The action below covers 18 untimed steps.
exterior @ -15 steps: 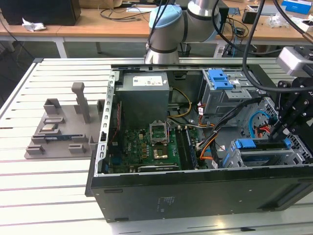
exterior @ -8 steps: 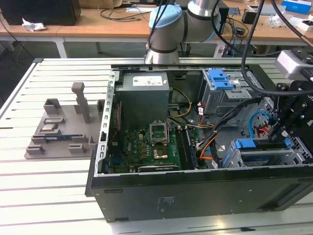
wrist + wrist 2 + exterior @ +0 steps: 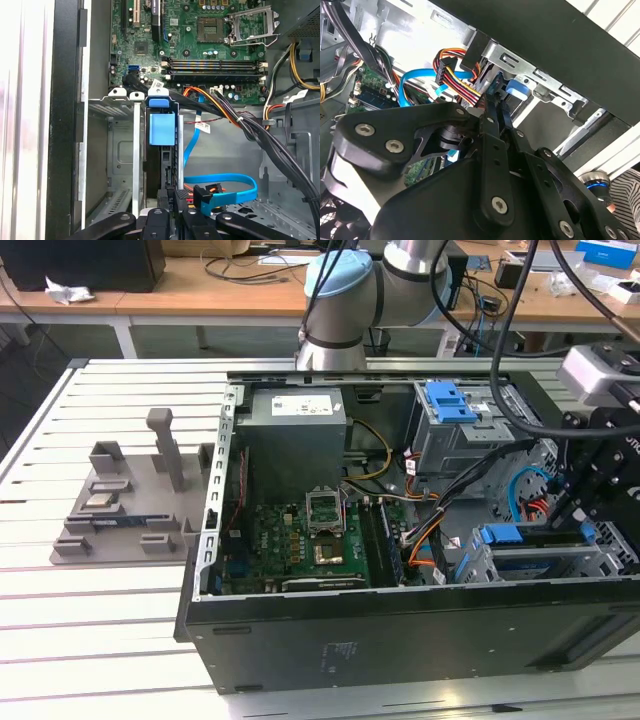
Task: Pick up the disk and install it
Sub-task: 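Insert the first disk wire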
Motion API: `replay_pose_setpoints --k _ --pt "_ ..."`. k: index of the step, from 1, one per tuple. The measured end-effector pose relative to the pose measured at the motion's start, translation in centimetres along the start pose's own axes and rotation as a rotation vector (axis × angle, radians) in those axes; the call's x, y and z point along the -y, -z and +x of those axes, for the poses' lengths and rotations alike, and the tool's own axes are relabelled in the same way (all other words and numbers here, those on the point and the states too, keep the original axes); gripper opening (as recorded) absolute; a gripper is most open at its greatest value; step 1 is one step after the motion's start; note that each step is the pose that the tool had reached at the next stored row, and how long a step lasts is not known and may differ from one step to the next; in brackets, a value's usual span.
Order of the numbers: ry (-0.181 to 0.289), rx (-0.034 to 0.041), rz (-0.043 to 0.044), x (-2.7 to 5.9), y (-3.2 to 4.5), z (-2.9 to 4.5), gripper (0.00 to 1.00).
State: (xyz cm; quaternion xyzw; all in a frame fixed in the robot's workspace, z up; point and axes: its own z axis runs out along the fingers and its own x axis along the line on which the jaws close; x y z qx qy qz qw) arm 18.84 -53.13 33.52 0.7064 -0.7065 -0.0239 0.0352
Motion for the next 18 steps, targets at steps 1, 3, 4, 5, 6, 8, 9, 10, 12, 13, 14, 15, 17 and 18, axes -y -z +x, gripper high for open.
replay_pose_setpoints --k 1,3,4,5,6,8,9,10,12,13,14,15,17,18 --pt "0.0 0.0017 -0.0003 0.0 -0.08 -0.01 0.17" --pt "0.0 0.0007 0.0 -0.01 -0.04 0.0 0.24" --pt "0.0 -0.0003 0.0002 -0.01 0.02 0.01 0.24" --pt "0.0 -0.0003 0.0002 -0.02 0.15 0.01 0.24" --pt "0.0 0.0 0.0001 -0.04 0.44 0.01 0.24" --pt "0.0 -0.0003 0.0002 -0.11 1.32 0.01 0.24" --pt "0.0 -0.0001 0.0002 -0.15 1.71 -0.01 0.24" --pt "0.0 0.0 0.0002 -0.18 2.01 -0.06 0.24" --pt "0.0 -0.0001 0.0001 -0.23 2.7 -0.12 0.22" --pt "0.0 -0.0001 0.0001 -0.3 3.49 -0.16 0.11" --pt "0.0 -0.0004 0.0002 -0.34 3.93 -0.19 0.11" --pt "0.0 -0.0001 0.0002 -0.39 4.61 -0.23 0.11" --pt "0.0 -0.0002 0.0002 -0.48 5.63 -0.25 0.11" --pt "0.0 0.0 0.0001 -0.49 5.82 -0.24 0.11"
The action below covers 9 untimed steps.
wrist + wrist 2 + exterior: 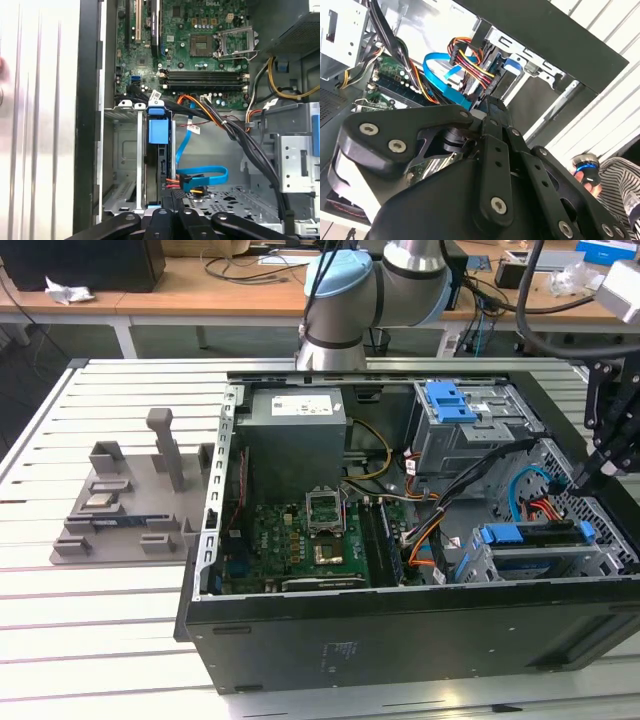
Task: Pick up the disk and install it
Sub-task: 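Insert the first disk wire, then insert the second disk wire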
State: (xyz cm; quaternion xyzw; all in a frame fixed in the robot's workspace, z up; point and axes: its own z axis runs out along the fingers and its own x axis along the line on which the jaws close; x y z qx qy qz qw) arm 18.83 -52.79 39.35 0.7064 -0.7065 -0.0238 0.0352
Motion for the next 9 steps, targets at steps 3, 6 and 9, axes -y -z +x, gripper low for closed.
replay_pose_setpoints --k 3,6,9 --pt "0.0 0.0002 0.0 0.0 0.03 0.0 0.11" --pt "0.0 0.0001 0.0001 0.0 0.04 -0.01 0.11" --pt "0.0 0.0003 0.0001 0.0 0.04 0.0 0.11"
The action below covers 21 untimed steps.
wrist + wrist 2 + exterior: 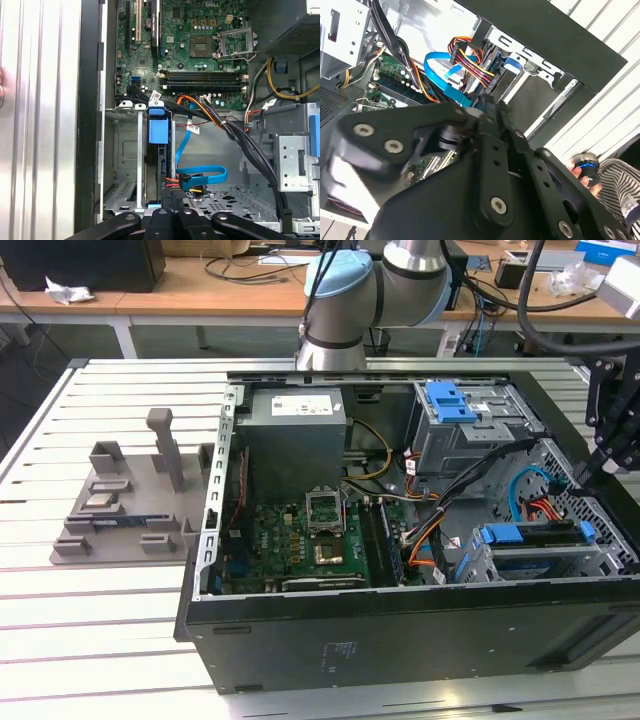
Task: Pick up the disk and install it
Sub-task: 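Insert the second disk wire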
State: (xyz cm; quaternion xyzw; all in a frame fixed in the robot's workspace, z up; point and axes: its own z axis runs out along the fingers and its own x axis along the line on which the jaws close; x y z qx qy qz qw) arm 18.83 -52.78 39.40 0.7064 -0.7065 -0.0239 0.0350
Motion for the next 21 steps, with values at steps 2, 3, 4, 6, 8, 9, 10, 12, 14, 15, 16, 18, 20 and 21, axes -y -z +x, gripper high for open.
replay_pose_setpoints --k 2,3,4,6,8,9,10,12,14,15,16,18,20,21 --pt "0.0 0.0 0.0 0.0 0.01 -0.02 0.29" --pt "0.0 -0.0002 0.0001 0.0 0.02 -0.07 0.29" --pt "0.0 0.0001 0.0 -0.02 0.0 -0.24 0.36" --pt "0.0 -0.0001 0.0 -0.21 -0.08 -0.73 0.36" --pt "0.0 0.0 0.0 -0.58 -0.42 -0.91 0.36" --pt "0.001 0.0002 0.0 -0.91 -0.86 -0.92 0.36" --pt "0.003 -0.0002 0.0001 -1.07 -1.24 -0.93 0.36" --pt "0.004 -0.0004 0.0001 -1.07 -1.67 -0.94 0.36" --pt "0.004 -0.0006 0.0001 -1.07 -1.67 -0.94 0.36" --pt "0.004 -0.0004 0.0001 -1.07 -1.68 -0.93 0.36" --pt "0.004 -0.0004 0.0001 -1.07 -1.69 -0.94 0.36" --pt "0.004 -0.0003 0.0001 -1.07 -1.69 -0.94 0.28" --pt "0.004 -0.0002 0.0001 -1.07 -1.7 -0.93 0.16" --pt "0.004 -0.0003 0.0001 -1.07 -1.7 -0.94 0.16"
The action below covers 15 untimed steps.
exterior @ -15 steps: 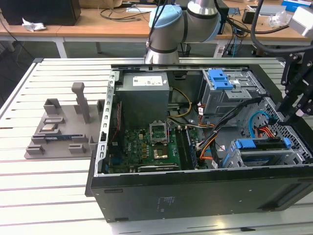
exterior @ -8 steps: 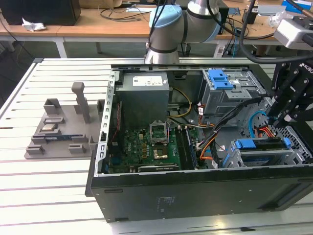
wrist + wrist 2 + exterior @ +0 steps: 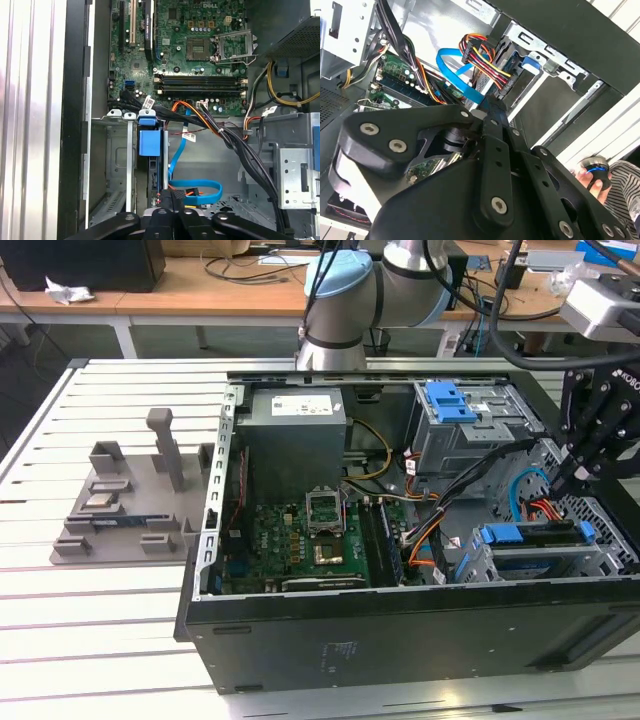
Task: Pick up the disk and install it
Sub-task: 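Insert the second disk wire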
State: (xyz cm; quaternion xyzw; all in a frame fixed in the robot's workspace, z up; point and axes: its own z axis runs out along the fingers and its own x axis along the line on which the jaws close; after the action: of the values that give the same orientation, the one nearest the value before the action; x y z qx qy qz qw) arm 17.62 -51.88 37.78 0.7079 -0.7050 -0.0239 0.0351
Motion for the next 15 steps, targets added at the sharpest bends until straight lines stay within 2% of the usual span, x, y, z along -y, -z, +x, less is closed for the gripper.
replay_pose_setpoints --k 1,7,9,12,15 --pt "0.0 0.0002 0.0 0.0 -0.01 0.01 0.11" --pt "0.009 -0.0016 0.0001 -0.32 -0.36 0.93 0.11" --pt "0.013 -0.0018 0.0001 -0.41 -0.83 1.43 0.11" --pt "0.016 -0.0022 0.0002 -0.52 -1.5 1.68 0.11" --pt "0.021 -0.0027 0.0002 -0.51 -1.78 2.0 0.11"
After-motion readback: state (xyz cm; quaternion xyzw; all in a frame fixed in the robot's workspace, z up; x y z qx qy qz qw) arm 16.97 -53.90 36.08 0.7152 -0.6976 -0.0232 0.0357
